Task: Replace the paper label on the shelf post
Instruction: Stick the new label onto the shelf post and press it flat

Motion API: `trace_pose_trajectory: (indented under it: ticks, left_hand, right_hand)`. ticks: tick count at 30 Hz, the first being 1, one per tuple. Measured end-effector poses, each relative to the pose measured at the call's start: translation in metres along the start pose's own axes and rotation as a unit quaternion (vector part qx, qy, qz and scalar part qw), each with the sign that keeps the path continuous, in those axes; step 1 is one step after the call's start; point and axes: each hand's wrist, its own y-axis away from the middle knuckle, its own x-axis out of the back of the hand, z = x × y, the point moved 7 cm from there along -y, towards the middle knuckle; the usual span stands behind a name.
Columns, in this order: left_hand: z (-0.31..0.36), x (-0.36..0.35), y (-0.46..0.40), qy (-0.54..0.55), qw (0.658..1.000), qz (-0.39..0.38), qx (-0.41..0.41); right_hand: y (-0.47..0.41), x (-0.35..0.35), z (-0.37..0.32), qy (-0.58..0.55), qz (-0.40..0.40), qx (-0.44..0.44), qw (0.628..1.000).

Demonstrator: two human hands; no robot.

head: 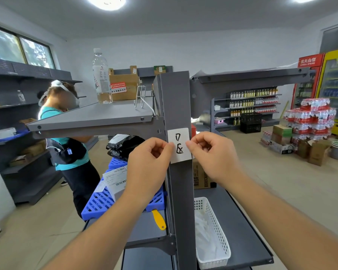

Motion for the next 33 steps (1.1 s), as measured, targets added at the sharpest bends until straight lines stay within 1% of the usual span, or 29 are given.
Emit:
trace_pose_trajectory:
  ticks: [7, 19, 33]
  left_hand:
    - [-0.001, -0.001, -0.002, -0.011, 1.000, 0.000, -0.003]
    - [0.003, -0.002, -0.007, -0.037, 0.999, 0.023, -0.010]
    - [0.009, 0.001, -0.007, -0.069, 0.998, -0.002, 0.007]
  right_hand:
    - [0.000, -0.002, 0.002, 0.000, 0.006, 0.002, 1.000]
    - [-0.002, -0.004, 0.003, 0.011, 0.024, -0.001, 1.000]
    - [-0.001, -0.003, -0.006, 0.038, 0.026, -0.025, 0.999]
